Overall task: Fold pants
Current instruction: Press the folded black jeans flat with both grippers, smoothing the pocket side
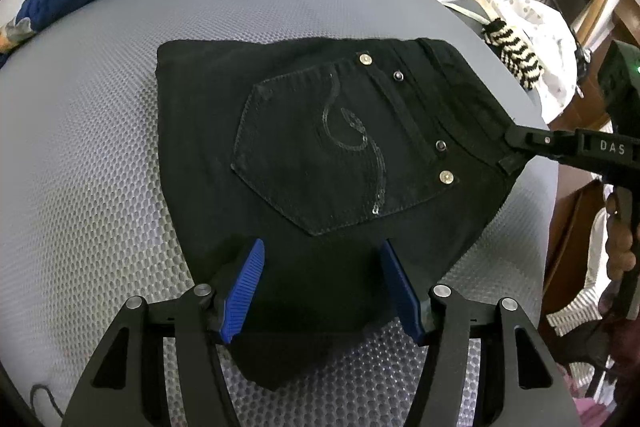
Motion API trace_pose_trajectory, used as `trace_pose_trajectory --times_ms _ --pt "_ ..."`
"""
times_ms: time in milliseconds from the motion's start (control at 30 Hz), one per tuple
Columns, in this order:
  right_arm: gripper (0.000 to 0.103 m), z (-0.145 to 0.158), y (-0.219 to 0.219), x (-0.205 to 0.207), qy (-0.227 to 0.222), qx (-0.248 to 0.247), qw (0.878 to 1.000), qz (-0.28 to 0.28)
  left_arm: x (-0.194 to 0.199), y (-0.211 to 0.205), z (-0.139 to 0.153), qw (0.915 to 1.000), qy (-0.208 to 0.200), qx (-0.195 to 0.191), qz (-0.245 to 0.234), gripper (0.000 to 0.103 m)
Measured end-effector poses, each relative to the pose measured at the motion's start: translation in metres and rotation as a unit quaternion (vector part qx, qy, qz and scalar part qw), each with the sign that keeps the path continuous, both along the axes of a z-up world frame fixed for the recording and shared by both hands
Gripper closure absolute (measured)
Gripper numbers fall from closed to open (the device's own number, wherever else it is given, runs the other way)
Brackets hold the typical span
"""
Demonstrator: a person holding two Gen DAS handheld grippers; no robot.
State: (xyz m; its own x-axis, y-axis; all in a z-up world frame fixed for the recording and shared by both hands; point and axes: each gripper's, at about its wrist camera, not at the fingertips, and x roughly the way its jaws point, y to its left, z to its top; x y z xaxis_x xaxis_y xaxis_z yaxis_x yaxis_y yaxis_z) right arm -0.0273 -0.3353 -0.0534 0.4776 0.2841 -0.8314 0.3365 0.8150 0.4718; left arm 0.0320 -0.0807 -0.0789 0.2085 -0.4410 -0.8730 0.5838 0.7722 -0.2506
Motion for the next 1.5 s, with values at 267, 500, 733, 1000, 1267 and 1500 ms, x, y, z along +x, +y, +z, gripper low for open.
trace_pose_trajectory --times_ms 267,500,733,1000,1267,1500 --pt "0.093 -0.027 -0.002 0.002 0.031 0.007 0.999 -0.002 -0.005 -0.008 -0.009 0.9998 -0.006 0.021 0.0 0.041" --pt "0.091 -0.03 -0.002 0.006 0.036 0.01 0.999 0.002 -0.003 -0.014 -0.014 0.9997 -0.007 0.023 0.003 0.041" --pt "0.082 -0.033 -0.006 0.014 0.039 0.01 0.999 0.008 -0.002 -0.013 -0.013 0.9996 -0.012 0.026 0.009 0.041" --pt "0.063 -0.027 -0.008 0.02 0.032 -0.013 0.999 0.031 0.001 -0.012 -0.004 0.9984 -0.036 0.038 0.02 0.037" --pt "0.049 -0.018 -0.01 0.032 0.022 -0.031 0.998 0.04 0.011 -0.001 0.005 0.9964 -0.059 0.042 0.045 0.036" --pt "0.047 -0.029 -0.017 0.04 0.028 -0.013 0.998 0.047 0.025 0.023 0.003 0.9961 -0.036 0.016 0.08 0.035"
